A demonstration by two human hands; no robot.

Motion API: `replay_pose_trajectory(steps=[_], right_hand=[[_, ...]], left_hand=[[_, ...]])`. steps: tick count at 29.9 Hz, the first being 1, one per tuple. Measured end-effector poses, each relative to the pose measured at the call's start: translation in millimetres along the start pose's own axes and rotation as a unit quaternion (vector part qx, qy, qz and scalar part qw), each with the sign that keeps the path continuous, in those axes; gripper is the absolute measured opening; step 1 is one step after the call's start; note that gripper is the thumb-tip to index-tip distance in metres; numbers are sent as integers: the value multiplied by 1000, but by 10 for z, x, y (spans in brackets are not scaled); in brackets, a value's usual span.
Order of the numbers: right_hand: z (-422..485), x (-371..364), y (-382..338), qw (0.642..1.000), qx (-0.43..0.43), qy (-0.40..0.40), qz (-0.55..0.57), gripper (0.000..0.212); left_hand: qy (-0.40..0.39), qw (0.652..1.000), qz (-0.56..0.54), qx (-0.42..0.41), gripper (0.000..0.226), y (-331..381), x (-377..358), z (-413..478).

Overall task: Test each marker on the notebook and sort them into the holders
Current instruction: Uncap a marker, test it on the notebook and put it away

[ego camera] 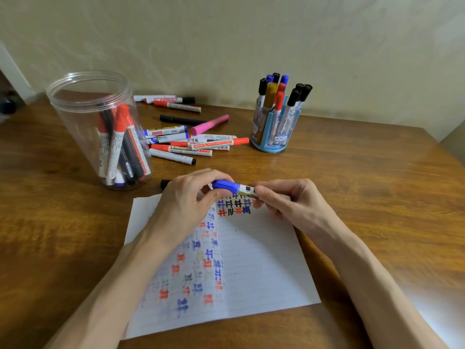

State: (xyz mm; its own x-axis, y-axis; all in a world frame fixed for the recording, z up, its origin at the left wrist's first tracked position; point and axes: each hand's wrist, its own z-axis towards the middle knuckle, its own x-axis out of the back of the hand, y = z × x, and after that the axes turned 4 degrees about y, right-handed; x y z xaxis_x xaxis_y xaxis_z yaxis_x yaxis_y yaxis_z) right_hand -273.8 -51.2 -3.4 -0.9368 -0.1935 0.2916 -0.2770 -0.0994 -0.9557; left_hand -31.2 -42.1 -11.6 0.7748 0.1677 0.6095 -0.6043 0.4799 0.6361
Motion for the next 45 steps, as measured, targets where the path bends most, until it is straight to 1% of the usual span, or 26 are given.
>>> replay_pose_trajectory(steps=[3, 5, 11, 14, 18, 20, 24, 26, 29, 33, 36, 39, 41, 45], right_hand=[[-12, -5, 1, 996, 63, 0, -64, 26], [-9, -48, 10, 993, 89, 12, -70, 26], [2, -126, 72, 991, 104, 26, -77, 28], [-3, -142, 100, 992, 103, 28, -70, 29], [-1, -148, 86, 991, 104, 22, -81, 31], [7, -164, 71, 991, 103, 13, -79, 26], [23, -210, 45, 995, 98, 9, -26, 21], [27, -226, 46, 994, 107, 16, -13, 24], [40, -258, 78, 994, 107, 29, 4, 28], [65, -312, 68, 995, 96, 35, 23, 31], [67, -318, 50, 995, 86, 39, -16, 45], [119, -309, 56, 988, 76, 49, -127, 48], [162, -336, 9, 977, 79, 51, -191, 48], [239, -519, -176, 962, 121, 40, -241, 48]], left_hand=[[-1, 1000, 9, -12, 38, -31, 10, -9], [4, 1000, 10, -14, 40, -42, 12, -17], [17, 999, 35, -20, 22, -49, -7, -11], [14, 999, 38, -21, 21, -15, -14, -20], [-10, 999, 32, -4, 22, -6, -3, -24], [-14, 1000, 13, 3, 21, -13, 39, -6], [5, 999, -34, 26, 26, 8, 156, 21], [14, 997, -55, 44, 28, 17, 174, 21], [34, 993, -87, 68, 24, 35, 160, 32], [54, 978, -178, 94, 20, 103, 150, 49], [91, 961, -238, 110, 30, 199, 226, 79], [166, 960, -217, 58, 44, 293, 440, 147], [216, 950, -223, 24, 43, 347, 645, 208], [285, 941, -181, -23, 37, 423, 1112, 340]])
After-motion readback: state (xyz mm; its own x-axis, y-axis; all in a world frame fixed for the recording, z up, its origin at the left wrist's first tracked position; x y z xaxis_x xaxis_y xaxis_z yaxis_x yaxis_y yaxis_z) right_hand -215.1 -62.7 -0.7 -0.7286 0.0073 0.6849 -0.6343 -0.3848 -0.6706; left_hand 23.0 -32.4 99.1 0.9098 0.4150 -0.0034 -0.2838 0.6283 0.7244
